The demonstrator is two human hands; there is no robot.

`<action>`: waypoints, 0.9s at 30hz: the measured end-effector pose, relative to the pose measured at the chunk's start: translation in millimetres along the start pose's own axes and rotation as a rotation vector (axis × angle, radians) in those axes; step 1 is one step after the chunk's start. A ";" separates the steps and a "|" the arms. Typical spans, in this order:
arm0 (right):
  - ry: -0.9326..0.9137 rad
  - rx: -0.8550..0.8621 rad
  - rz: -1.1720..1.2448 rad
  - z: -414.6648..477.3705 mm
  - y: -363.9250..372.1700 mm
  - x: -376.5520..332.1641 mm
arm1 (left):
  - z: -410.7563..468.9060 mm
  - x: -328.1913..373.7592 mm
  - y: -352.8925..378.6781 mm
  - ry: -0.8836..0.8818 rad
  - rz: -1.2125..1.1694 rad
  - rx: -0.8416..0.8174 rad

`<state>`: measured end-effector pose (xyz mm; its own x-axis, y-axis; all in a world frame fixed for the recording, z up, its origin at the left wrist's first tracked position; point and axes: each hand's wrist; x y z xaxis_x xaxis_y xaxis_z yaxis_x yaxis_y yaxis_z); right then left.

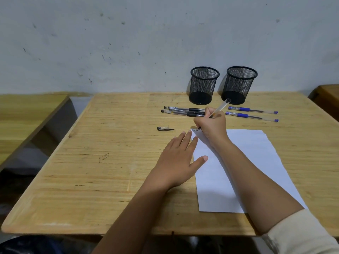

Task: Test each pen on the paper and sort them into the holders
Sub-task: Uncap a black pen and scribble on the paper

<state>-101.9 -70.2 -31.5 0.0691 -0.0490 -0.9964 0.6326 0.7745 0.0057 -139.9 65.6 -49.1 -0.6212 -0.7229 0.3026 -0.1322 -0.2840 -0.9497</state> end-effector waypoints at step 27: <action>0.214 -0.125 0.424 9.1 -70.8 -35.0 | 27.9 -60.7 -28.5 -0.262 -0.061 0.401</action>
<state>-142.1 -129.1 3.7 0.1323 0.4072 -0.9037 0.4843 0.7689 0.4174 -76.8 100.0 -38.2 -0.3996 -0.8170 0.4157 0.1778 -0.5139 -0.8392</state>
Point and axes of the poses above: each hand's wrist, its own z-axis towards the middle knuckle, its own y-axis out of the palm, x = y × z, and after that the axes turned 8 degrees about x, right-handed
